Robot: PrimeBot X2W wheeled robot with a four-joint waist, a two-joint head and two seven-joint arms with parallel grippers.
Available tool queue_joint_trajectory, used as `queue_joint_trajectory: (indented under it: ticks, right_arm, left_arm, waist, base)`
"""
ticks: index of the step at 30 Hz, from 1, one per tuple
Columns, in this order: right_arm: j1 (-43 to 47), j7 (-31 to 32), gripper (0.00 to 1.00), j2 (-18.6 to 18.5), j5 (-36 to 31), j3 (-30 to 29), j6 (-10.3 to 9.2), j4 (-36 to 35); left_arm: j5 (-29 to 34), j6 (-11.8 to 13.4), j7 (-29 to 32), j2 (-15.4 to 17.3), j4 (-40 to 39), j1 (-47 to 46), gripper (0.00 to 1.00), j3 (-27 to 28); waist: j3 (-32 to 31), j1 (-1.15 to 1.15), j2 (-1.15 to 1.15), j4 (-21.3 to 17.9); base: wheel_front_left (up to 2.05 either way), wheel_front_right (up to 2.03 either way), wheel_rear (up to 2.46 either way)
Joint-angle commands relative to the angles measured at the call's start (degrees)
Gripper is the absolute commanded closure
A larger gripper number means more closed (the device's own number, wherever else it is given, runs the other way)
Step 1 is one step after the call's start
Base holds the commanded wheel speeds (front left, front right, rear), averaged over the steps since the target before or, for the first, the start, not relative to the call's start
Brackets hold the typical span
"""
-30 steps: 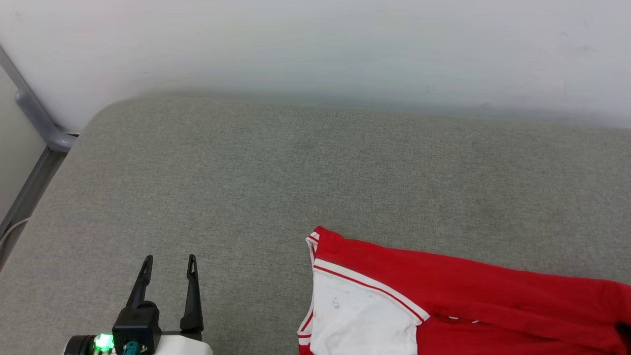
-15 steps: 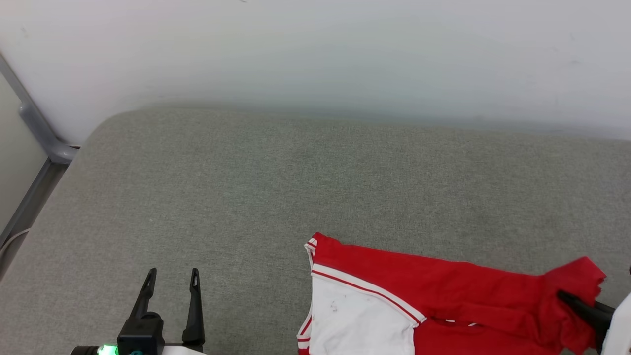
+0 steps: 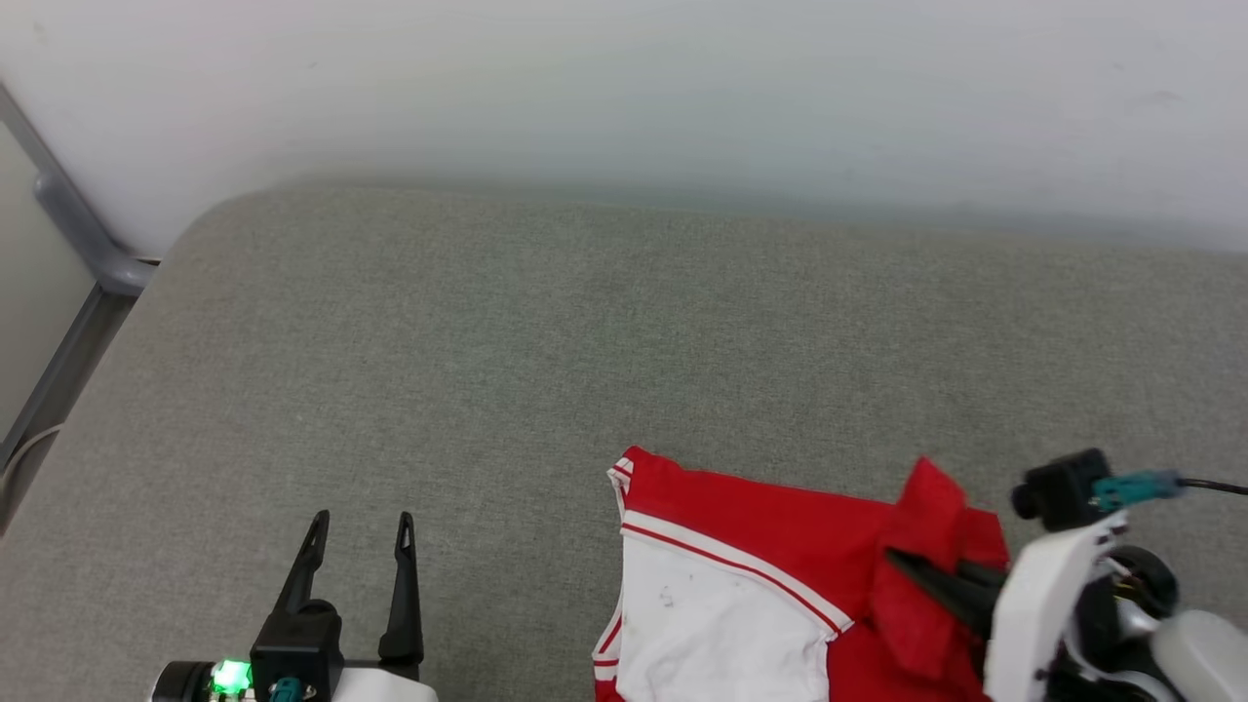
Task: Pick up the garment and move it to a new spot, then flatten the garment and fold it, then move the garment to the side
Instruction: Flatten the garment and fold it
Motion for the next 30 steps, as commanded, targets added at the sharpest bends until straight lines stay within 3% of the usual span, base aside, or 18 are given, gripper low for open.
queue_joint_trajectory:
  ticks: [1, 14, 20, 27, 28, 29, 30]
  right_arm:
    - [-1.36, 0.77, 1.00, 1.34, -1.01, 1.03, -0.03, 0.33]
    - [-12.39, 3.19, 1.00, 13.53, -9.29, 10.13, -0.03, 9.76]
    - [-15.79, 3.37, 1.00, 17.17, -11.37, 13.85, -0.03, 16.83]
    - [-17.21, 1.80, 1.00, 19.00, -13.26, 17.64, -0.05, 25.39]
    - [-17.37, 1.22, 0.92, 19.13, -13.10, 18.01, -0.05, 25.86]
    - [-17.60, 0.48, 0.56, 19.08, -13.08, 18.13, -0.04, 26.12]
    - [-17.91, -0.48, 0.00, 18.91, -13.19, 18.24, -0.05, 26.17]
  left_arm:
    - [0.36, -0.23, -0.12, -0.38, 0.10, -1.06, 0.00, -0.08]
    - [1.16, -0.98, -0.12, -1.54, 0.37, -2.88, 0.00, 0.12]
    - [1.52, -1.15, -0.12, -2.09, 0.54, -3.77, 0.00, -0.05]
    - [1.84, -1.31, -0.12, -2.58, 0.96, -4.28, 0.00, -0.31]
    - [1.81, -1.31, -0.12, -2.59, 1.06, -4.14, 0.00, -0.20]
    - [1.81, -1.28, -0.12, -2.60, 1.09, -3.94, 0.00, -0.07]
    - [1.82, -1.27, -0.12, -2.64, 1.17, -3.71, 0.00, 0.00]
  waist:
    - [0.37, 0.00, 0.00, 0.39]
    - [3.15, 0.00, 0.00, 1.68]
    - [4.26, 0.00, 0.00, 2.34]
    - [4.64, 0.00, 0.00, 2.73]
    - [4.49, 0.00, 0.00, 2.61]
    - [4.33, 0.00, 0.00, 2.44]
    - [4.12, 0.00, 0.00, 2.29]
  base:
    - [0.00, 0.00, 0.00]
    - [0.00, 0.00, 0.00]
    - [0.00, 0.00, 0.00]
    - [0.00, 0.00, 0.00]
    - [0.00, 0.00, 0.00]
    - [0.00, 0.00, 0.00]
    - [0.00, 0.00, 0.00]
